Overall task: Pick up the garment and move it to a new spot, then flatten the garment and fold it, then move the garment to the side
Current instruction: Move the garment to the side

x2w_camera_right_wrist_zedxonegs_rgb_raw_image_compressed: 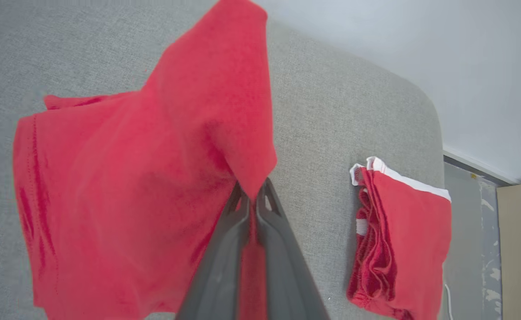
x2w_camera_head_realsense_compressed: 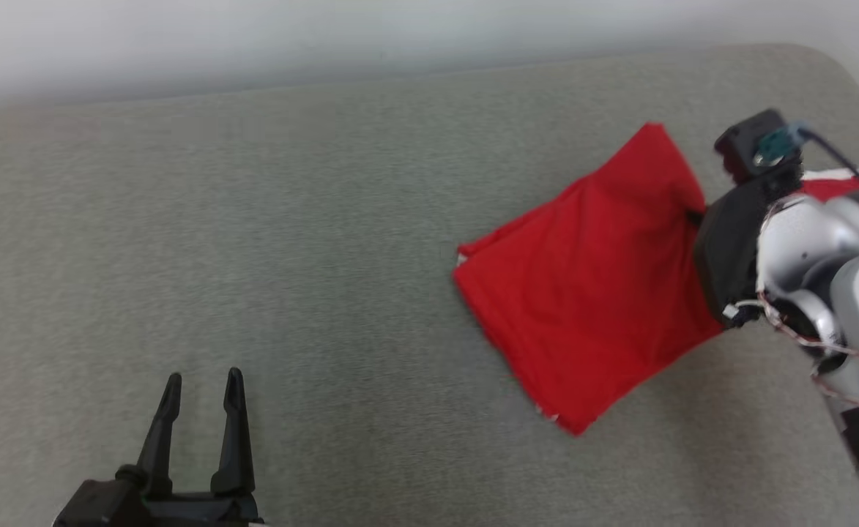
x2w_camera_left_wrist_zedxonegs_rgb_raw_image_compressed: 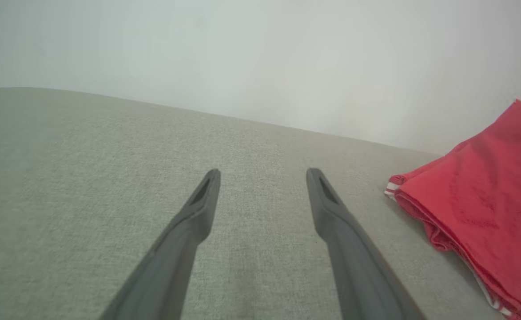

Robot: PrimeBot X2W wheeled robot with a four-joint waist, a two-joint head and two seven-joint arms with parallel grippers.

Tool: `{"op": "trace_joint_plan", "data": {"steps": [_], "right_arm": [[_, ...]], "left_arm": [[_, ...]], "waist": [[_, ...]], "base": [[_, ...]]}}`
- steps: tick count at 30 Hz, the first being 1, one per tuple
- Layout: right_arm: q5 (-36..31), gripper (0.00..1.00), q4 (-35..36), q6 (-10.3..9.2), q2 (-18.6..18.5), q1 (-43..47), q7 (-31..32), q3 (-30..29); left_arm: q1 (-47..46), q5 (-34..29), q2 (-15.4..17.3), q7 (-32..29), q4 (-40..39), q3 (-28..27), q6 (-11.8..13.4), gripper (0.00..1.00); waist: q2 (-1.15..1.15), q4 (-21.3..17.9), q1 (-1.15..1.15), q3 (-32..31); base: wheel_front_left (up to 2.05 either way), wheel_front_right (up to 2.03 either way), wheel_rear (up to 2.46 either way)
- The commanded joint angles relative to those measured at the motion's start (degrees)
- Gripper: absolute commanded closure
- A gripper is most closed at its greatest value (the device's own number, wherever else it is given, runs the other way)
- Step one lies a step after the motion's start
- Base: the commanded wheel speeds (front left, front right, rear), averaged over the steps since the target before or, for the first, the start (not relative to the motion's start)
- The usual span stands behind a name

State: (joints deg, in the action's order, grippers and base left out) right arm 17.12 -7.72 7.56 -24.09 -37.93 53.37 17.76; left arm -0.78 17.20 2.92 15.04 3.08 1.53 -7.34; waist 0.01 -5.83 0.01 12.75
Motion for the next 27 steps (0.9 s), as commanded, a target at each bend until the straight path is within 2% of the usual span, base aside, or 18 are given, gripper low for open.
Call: {"op": "trace_joint_plan", "data": {"steps": [1,7,11,19,27], "right_arm": [[0.01,1.0,0.34,-0.19,-0.95,-1.42,-0.23,-0.12],[-1.06,1.0,-0.06,-0.19,-3.23,-5.89,-1.11,-1.79],[-2.35,1.0,-1.61,-0.19,-4.34,-8.3,-3.06,-3.91],[-4.98,1.0,-4.94,-0.2,-6.2,-10.62,-6.69,-7.97],[-8.2,1.0,-8.05,-0.2,-8.7,-9.2,-10.59,-14.33]], "left_arm": [[-1.0,-0.55,-0.06,0.15,-0.5,0.13,0.31,0.0],[-2.2,-2.49,-0.02,0.15,-1.96,0.38,0.61,0.0],[-3.08,-3.32,-0.01,0.15,-2.7,-0.19,0.39,0.0],[-3.84,-5.37,0.0,0.15,-3.5,-0.65,-0.01,0.0],[-4.19,-7.2,0.31,0.15,-3.86,-0.61,-0.12,0.0]], "waist": [[-0.01,-4.28,-0.01,1.74],[-0.01,-8.62,-0.01,3.96],[-0.01,-9.94,-0.01,5.4],[-0.01,-10.39,-0.01,7.75],[-0.01,-9.56,-0.01,10.16]], "base": [[0.0,0.0,0.0],[0.0,0.0,0.0],[0.0,0.0,0.0],[0.0,0.0,0.0],[0.0,0.0,0.0]]}}
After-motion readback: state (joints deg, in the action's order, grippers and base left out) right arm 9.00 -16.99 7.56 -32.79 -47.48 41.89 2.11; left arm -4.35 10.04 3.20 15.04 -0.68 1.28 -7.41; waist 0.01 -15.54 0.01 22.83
